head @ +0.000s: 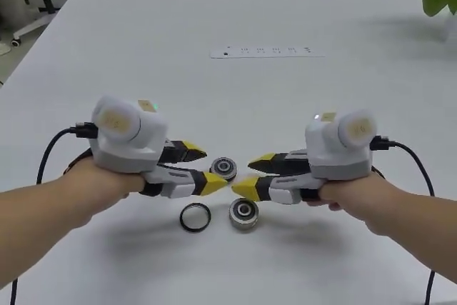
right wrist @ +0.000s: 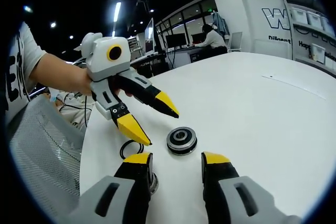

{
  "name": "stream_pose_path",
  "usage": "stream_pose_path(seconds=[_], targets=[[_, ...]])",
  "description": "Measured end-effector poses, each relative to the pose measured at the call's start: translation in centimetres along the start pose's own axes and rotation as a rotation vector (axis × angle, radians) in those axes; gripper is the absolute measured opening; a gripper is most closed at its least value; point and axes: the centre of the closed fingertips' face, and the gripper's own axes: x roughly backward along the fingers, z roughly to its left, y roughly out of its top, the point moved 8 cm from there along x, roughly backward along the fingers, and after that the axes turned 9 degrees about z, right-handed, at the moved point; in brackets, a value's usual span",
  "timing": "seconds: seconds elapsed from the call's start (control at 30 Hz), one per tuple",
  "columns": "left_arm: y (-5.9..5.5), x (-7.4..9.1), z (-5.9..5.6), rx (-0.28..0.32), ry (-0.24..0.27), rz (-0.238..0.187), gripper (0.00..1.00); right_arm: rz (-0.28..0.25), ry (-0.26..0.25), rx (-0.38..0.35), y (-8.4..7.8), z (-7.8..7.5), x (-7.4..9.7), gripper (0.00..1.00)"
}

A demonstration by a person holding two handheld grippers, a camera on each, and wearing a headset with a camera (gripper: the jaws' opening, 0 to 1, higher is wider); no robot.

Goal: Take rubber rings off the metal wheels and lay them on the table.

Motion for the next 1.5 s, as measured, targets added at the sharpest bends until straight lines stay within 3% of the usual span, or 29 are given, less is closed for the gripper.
stream_pose_path(seconds=[0.9,1.07,1.5], targets=[[0.5,-1.5,-0.2,-0.014,-0.001,0.019,0.2,0.002,0.002,-0.008,-0.4,-0.1,-0.2,0.34],[0.5,-1.6,0.0,-0.028,0.025,0.027,0.14,-0.002,0.001,-0.008,-0.3,0.0,-0.3,0.34],[0.5,-1.7,0.1,-0.054,0.05,0.036,0.13,-0.009,-0.004,-0.004,0.2,0.2,-0.7,0.34]])
